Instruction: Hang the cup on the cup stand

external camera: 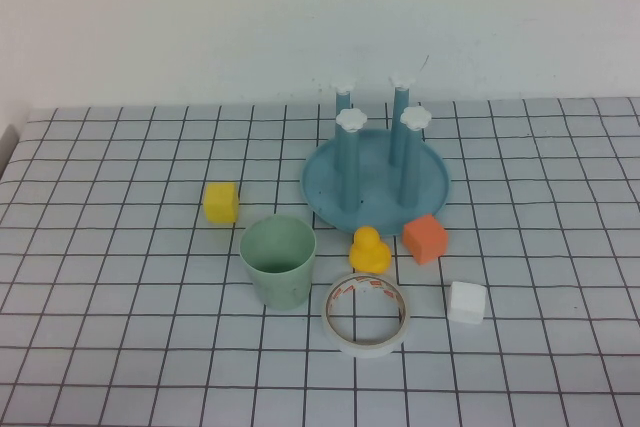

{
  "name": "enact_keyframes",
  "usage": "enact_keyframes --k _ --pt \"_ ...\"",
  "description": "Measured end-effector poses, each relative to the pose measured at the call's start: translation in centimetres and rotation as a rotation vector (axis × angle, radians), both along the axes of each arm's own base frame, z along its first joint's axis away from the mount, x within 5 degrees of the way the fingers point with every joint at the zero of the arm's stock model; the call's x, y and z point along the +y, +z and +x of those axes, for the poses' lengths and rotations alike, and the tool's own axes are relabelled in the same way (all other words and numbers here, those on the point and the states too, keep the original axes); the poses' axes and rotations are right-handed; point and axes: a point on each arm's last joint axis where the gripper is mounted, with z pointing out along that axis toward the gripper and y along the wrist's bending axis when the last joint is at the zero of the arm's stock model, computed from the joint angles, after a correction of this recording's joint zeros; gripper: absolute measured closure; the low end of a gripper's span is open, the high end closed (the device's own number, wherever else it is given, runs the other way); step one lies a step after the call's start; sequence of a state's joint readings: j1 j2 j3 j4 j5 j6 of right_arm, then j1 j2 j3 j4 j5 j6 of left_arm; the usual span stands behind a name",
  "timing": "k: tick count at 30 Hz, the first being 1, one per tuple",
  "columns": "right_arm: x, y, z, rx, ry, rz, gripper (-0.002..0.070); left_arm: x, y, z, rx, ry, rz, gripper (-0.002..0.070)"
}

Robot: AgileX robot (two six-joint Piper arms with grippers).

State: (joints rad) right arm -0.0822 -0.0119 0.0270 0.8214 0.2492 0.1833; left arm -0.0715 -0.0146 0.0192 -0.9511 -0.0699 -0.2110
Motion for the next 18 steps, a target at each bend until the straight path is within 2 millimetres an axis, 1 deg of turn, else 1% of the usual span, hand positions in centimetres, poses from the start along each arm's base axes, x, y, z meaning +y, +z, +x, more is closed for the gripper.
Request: enact_keyframes --k 4,7,9,12,13,15,18 --pt "0.4 -0.3 -0.1 0.036 0.041 0.003 0.0678 -0.1 -0.1 0.0 0.009 -0.013 -0.008 0.0676" --pt "0.5 -0.4 -0.2 0.045 0.057 -0.011 0.0678 -0.4 -0.2 0.0 0.026 -0.042 0.084 0.0676" --pt "0.5 -0.4 -0.2 0.041 0.063 -0.039 0.0678 -1.0 0.6 -0.3 0.028 -0.09 0.217 0.0676" --pt "0.5 -0.5 -0.2 0.04 0.072 -0.065 0.0678 -1.8 2.7 -0.5 0.048 -0.179 0.432 0.0676" --pt "0.6 -0.5 -0.2 0.044 0.078 -0.07 0.0678 -2.1 3.1 -0.4 0.07 -0.218 0.505 0.0676" --pt "0.7 -0.6 -0.2 0.055 0.097 -0.083 0.0678 -2.6 4.2 0.0 0.119 -0.296 0.645 0.0676" --pt "0.9 -0.8 -0.3 0.065 0.125 -0.102 0.0678 -3.2 5.7 1.3 0.181 -0.408 0.826 0.0676"
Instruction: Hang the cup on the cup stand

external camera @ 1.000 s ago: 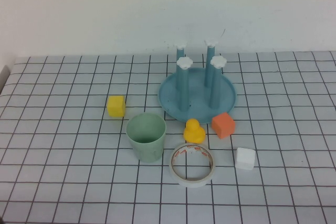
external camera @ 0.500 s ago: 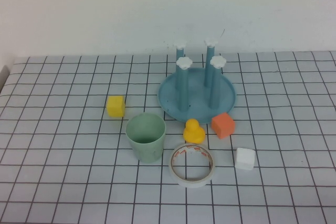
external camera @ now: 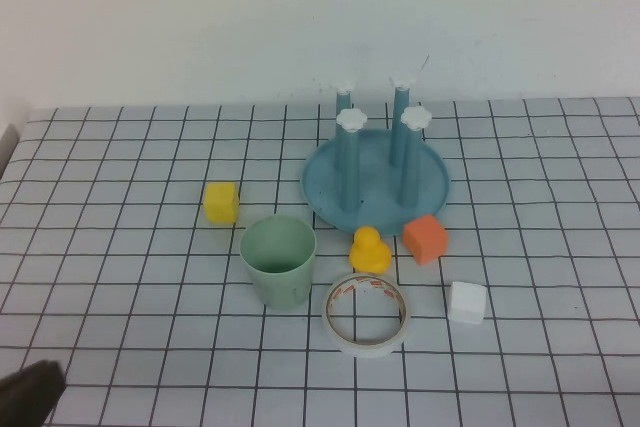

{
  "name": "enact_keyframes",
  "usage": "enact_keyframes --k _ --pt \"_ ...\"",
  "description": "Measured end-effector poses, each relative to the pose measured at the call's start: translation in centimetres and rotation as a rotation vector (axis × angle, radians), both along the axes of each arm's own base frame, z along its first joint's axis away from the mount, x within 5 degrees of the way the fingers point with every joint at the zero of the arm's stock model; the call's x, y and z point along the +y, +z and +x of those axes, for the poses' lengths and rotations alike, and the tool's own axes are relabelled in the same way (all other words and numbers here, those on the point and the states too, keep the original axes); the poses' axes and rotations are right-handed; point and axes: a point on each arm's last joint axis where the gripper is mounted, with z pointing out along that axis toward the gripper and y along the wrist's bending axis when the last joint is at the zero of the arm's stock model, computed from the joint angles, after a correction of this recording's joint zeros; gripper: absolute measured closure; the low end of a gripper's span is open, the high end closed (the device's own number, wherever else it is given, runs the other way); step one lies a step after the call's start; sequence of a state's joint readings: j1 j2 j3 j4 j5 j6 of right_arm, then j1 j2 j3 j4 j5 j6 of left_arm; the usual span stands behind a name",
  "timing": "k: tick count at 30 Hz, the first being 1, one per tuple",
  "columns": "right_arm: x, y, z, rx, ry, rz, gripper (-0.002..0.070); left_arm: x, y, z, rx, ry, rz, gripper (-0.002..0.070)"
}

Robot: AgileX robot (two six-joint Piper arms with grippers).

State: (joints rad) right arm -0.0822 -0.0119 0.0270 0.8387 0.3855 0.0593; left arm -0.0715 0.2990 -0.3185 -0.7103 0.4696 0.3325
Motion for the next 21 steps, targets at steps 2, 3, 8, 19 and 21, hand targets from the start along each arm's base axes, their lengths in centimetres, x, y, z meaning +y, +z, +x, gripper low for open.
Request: enact_keyframes --k 2,3,8,19,21 --pt "0.0 0.0 0.0 0.0 0.003 0.004 0.0678 -0.4 1.2 1.1 0.029 -0.07 0.103 0.0676" --pt "0.0 0.1 0.0 -0.005 -0.002 0.008 0.0678 -0.6 2.2 1.8 0.035 -0.111 0.158 0.0676" --pt "-0.4 0.5 0.2 -0.046 -0.052 0.04 0.0678 -1.5 4.3 6.3 0.133 -0.338 0.385 0.0676" --pt "0.2 0.0 -0.1 -0.011 0.033 -0.048 0.0678 -5.3 7.3 17.0 0.374 -0.535 0.778 0.0676" --pt "0.2 0.0 -0.1 -0.013 0.035 -0.057 0.0678 -6.3 7.9 18.4 0.401 -0.53 0.831 0.0676"
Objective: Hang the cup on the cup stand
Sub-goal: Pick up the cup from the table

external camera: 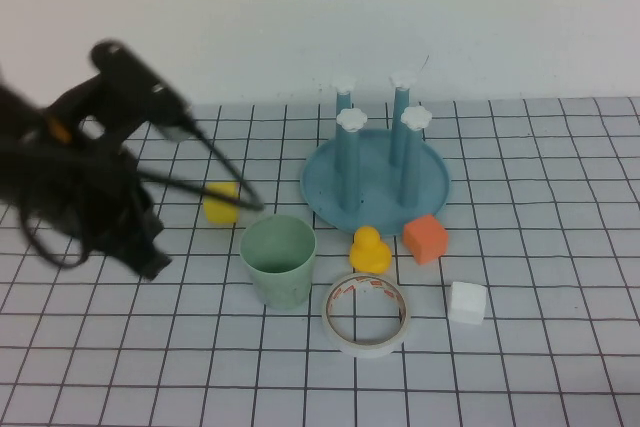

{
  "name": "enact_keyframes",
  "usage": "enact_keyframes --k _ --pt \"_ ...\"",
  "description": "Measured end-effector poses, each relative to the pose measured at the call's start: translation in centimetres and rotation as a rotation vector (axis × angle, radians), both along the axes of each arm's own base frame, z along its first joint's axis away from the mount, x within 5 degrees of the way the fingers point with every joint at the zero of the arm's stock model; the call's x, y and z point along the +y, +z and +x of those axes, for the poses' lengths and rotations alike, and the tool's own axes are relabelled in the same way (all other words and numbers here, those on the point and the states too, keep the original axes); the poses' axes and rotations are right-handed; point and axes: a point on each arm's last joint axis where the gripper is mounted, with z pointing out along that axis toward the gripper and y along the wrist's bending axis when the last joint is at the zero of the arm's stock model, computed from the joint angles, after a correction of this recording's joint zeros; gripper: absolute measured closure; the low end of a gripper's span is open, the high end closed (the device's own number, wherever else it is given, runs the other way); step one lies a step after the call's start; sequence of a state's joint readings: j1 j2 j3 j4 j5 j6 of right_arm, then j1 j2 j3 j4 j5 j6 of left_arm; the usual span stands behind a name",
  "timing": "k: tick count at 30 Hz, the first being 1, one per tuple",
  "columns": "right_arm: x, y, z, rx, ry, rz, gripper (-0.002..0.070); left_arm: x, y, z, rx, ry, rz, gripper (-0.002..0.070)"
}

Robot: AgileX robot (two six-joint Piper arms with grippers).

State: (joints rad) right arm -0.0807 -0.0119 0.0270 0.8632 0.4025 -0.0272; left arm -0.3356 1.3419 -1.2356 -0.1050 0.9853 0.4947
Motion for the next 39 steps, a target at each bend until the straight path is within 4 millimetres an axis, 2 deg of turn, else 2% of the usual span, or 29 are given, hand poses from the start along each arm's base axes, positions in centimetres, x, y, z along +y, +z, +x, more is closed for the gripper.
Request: enact_keyframes --k 5,8,10,12,17,20,25,35,37,39 --pt "0.0 0.0 0.0 -0.002 0.002 -0.007 0.0678 -2.1 0.2 3.4 0.048 0.047 0.058 0.0676" --pt "0.0 0.0 0.0 -0.002 0.002 -0.007 0.0678 -3.1 -0.7 5.5 0.106 0.076 0.076 0.0668" --pt "0.0 0.0 0.0 -0.004 0.003 -0.013 0.0678 -3.7 -1.4 6.7 0.138 0.079 0.078 0.0632" --pt "0.0 0.0 0.0 -0.009 0.008 -0.028 0.0678 -4.5 -2.3 7.7 0.183 0.084 0.069 0.0548" --pt "0.0 0.0 0.0 -0.017 0.015 -0.051 0.0678 -6.1 -4.2 9.9 0.274 0.106 0.031 0.0232" --pt "0.0 0.0 0.0 -0.02 0.017 -0.053 0.0678 -6.6 -5.0 10.8 0.3 0.115 0.021 0.0158" --pt "0.1 0.1 0.0 -0.022 0.019 -0.055 0.0678 -7.1 -6.4 12.0 0.324 0.127 0.025 0.0169" --pt "0.1 0.1 0.0 -0.023 0.019 -0.049 0.0678 -7.6 -9.6 13.0 0.402 0.166 0.045 0.0186" --pt "0.1 0.1 0.0 -0.023 0.019 -0.049 0.0678 -7.7 -10.5 13.2 0.428 0.196 0.047 0.0226" --pt "0.1 0.1 0.0 -0.023 0.019 -0.049 0.0678 -7.7 -10.7 13.3 0.429 0.216 0.04 0.03"
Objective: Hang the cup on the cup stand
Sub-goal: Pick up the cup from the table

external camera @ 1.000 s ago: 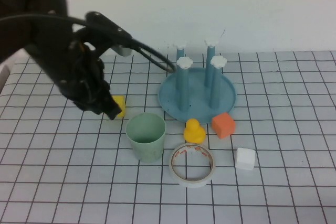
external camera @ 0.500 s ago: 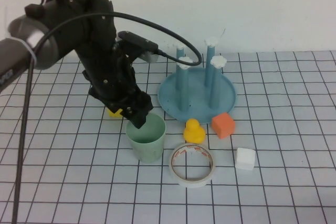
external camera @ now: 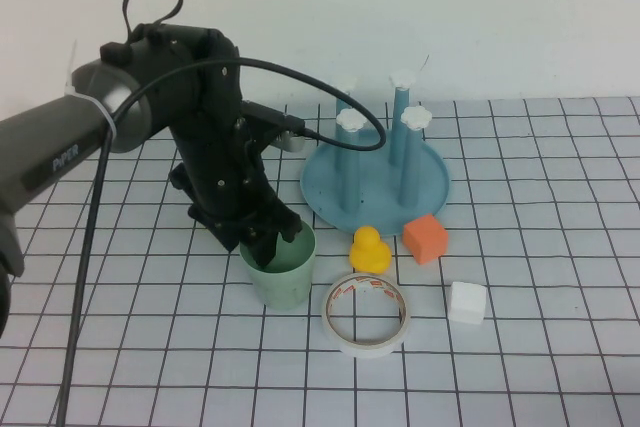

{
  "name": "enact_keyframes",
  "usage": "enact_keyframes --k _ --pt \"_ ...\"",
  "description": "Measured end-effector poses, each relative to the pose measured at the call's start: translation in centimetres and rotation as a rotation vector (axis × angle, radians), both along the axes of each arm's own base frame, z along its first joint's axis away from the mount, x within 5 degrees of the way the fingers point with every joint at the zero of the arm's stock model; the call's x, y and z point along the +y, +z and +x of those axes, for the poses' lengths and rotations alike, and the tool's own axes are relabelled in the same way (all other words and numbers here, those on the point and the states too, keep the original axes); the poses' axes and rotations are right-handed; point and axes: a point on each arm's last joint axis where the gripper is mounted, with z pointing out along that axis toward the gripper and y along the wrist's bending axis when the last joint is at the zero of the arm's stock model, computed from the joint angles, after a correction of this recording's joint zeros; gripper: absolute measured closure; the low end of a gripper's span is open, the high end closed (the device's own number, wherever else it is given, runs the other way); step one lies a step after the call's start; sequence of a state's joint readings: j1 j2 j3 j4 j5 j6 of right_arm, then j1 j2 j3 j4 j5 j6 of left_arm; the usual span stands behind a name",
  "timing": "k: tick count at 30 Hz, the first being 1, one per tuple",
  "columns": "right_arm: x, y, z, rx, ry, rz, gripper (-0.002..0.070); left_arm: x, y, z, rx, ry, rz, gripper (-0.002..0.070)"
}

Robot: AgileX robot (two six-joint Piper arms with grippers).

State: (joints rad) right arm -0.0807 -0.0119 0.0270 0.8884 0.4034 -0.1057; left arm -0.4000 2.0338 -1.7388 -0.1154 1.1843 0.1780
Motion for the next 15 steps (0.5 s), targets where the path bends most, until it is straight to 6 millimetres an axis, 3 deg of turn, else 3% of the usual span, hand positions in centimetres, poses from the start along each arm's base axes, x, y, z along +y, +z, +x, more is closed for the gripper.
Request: enact_keyframes --k 5,8,15 --pt "0.01 0.0 0.0 -0.001 0.003 -0.005 0.0678 -0.13 -0.06 0.24 -0.018 0.027 -0.015 0.0597" --pt "0.01 0.0 0.0 -0.001 0.003 -0.005 0.0678 -0.17 -0.12 0.25 -0.015 0.028 -0.018 0.0652" --pt "0.02 0.0 0.0 -0.003 0.004 -0.009 0.0678 -0.14 0.57 0.05 -0.031 0.012 -0.025 0.0669"
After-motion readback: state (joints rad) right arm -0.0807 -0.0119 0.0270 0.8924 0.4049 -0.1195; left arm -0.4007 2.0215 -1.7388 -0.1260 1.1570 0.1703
